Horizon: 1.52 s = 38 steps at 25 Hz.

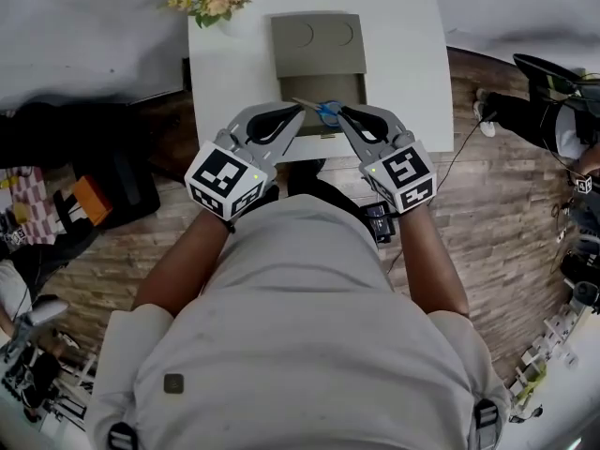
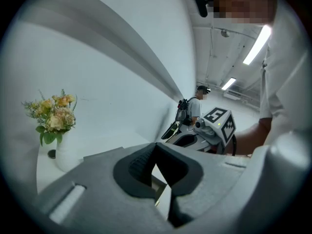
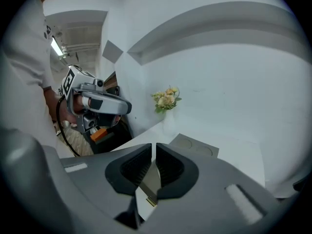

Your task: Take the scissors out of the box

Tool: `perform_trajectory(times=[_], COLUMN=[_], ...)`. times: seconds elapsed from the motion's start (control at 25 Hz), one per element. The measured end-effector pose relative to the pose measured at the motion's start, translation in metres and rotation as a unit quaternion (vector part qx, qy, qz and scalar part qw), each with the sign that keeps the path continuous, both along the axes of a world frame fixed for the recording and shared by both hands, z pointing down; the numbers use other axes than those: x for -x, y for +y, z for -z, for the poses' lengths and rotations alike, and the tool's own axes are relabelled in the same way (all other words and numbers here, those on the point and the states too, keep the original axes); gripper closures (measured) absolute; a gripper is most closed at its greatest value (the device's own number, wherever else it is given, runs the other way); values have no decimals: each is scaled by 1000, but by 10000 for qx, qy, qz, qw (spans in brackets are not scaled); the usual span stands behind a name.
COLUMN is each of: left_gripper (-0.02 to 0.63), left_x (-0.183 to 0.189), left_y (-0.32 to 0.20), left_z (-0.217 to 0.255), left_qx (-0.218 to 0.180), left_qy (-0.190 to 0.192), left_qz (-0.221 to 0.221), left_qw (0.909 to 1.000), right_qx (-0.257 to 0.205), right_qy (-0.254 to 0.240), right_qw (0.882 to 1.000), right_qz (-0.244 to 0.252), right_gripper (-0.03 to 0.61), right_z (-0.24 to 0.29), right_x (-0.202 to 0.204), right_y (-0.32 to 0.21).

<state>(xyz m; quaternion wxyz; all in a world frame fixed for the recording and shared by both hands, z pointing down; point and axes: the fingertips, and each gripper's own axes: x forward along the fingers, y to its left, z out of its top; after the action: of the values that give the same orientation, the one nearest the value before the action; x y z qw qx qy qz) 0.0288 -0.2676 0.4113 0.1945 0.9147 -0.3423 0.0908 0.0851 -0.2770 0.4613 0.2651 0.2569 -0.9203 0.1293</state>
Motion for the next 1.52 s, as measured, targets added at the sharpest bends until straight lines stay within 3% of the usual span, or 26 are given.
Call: perform_trajectory(times=[0.28, 0.68, 1.04, 1.52], left_gripper=[609, 609, 609, 609], left_x=[-12, -9, -8, 2], left_y=[-7, -15, -17, -21], left_z=[-23, -59, -97, -125], left_qx=[290, 492, 793, 1064], left_qy=[66, -34, -156, -144], left_qz=[226, 493, 556, 714], left_qw=[9993, 9976, 9952, 9916], right_qx=[338, 675, 1007, 1353], right_qy=[965, 1834, 2463, 2943], right_qw=[9917, 9698, 9487, 9251], right_qz=[784, 1457, 1705, 1984], right_gripper=[503, 480, 471, 449], right_z=[-79, -158, -216, -262], right_x=[-9, -14, -18, -19], right_y=[-4, -6, -3, -1])
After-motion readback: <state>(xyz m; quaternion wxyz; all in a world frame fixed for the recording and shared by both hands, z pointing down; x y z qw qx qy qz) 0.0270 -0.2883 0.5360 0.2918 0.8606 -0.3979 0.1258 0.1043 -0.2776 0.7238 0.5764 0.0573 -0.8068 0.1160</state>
